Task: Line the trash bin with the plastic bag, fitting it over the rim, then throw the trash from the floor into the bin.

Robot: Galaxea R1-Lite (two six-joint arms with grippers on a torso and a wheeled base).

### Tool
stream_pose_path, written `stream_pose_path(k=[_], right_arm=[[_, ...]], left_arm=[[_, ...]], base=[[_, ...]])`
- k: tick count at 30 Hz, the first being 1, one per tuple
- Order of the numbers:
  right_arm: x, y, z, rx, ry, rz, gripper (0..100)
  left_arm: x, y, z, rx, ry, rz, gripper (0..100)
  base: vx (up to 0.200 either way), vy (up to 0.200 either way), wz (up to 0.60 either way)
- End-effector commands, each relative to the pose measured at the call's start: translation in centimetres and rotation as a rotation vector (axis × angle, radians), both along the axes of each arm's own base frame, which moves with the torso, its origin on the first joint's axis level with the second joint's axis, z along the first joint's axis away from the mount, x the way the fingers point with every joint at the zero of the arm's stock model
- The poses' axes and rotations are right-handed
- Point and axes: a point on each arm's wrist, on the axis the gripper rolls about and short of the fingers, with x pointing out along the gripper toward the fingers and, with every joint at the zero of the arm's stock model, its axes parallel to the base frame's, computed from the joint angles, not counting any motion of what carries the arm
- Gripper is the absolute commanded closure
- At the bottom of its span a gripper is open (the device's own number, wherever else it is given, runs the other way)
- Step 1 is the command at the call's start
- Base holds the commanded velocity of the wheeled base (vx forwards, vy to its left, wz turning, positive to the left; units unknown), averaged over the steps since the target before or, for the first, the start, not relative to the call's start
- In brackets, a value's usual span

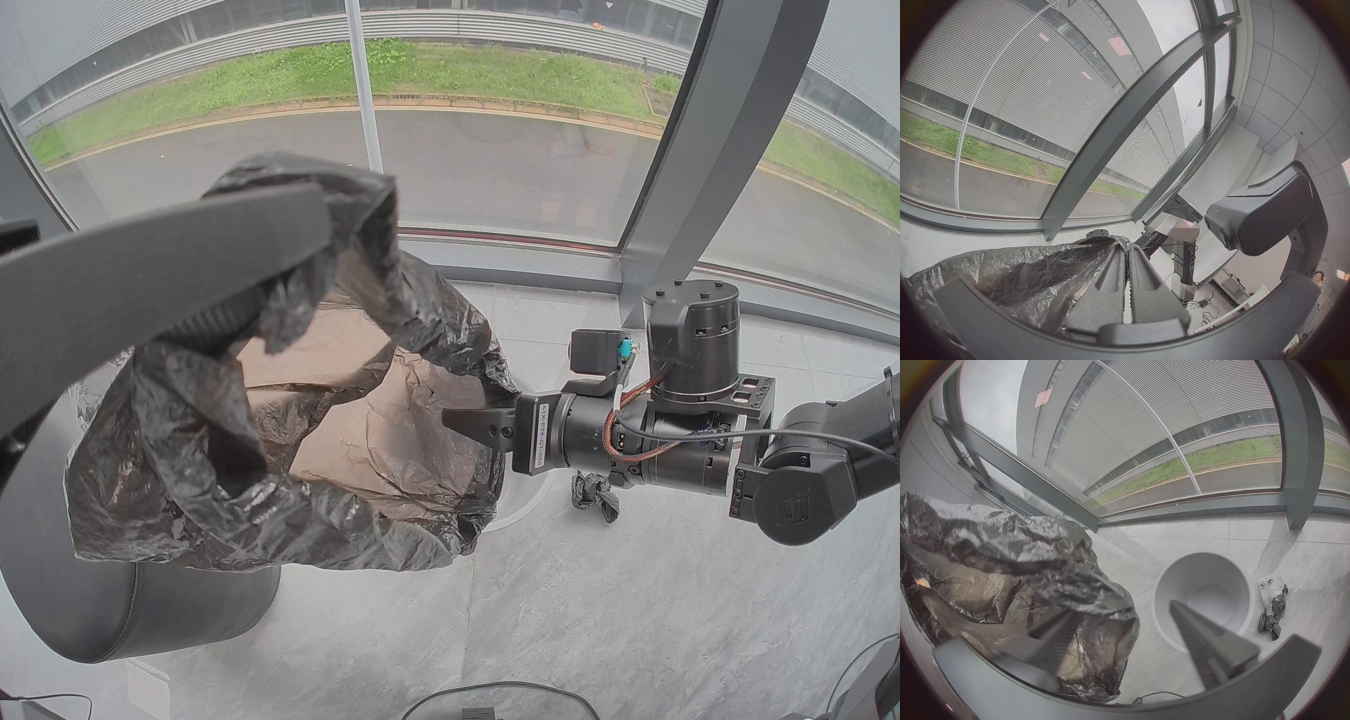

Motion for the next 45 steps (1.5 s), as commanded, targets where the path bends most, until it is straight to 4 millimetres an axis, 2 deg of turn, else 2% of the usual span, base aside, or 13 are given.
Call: stream_pose_path(k=[1,9,13,19,22,28,29,30,35,40,45], right_arm=[[-0.1,0.0,0.0,0.001,0.001,0.001,100],[-0.9,-0.7,0.4,0.003,-0.004,0.000,100],[-2.0,-1.8,2.0,0.030,-0.034,-0.002,100],[-3.4,-4.0,3.4,0.001,-0.056,-0.016,100],[-3.6,-5.7,4.4,-0.089,-0.029,-0.037,100],[-3.4,-7.3,7.9,-0.187,0.102,-0.074,100],[-3.4,-7.4,8.0,-0.189,0.105,-0.076,100],[-3.3,-7.6,9.3,-0.226,0.149,-0.073,100],[-2.2,-7.8,11.4,-0.310,0.222,-0.077,100],[-0.6,-7.3,12.0,-0.325,0.242,-0.088,100],[0.7,-7.3,11.6,-0.329,0.255,-0.111,100]], left_arm=[[0.0,0.0,-0.1,0.002,0.001,0.001,100],[0.1,0.1,-0.2,0.004,0.003,0.010,100],[0.6,0.6,-0.9,0.018,0.013,0.054,100],[2.0,1.5,-3.0,0.020,0.143,0.150,100],[3.7,2.3,-5.1,-0.016,0.330,0.162,100],[7.5,3.4,-7.9,-0.082,0.517,0.212,100],[7.6,3.4,-7.9,-0.084,0.519,0.212,100],[8.8,3.6,-8.5,-0.102,0.561,0.224,100],[11.9,3.5,-9.4,-0.152,0.711,0.224,100],[14.4,2.4,-10.3,-0.164,0.758,0.218,100],[16.6,1.4,-10.8,-0.169,0.756,0.215,100]], base=[[0.000,0.000,0.00],[0.000,0.000,0.00],[0.000,0.000,0.00],[0.000,0.000,0.00],[0.000,0.000,0.00],[0.000,0.000,0.00],[0.000,0.000,0.00],[0.000,0.000,0.00],[0.000,0.000,0.00],[0.000,0.000,0.00],[0.000,0.000,0.00]])
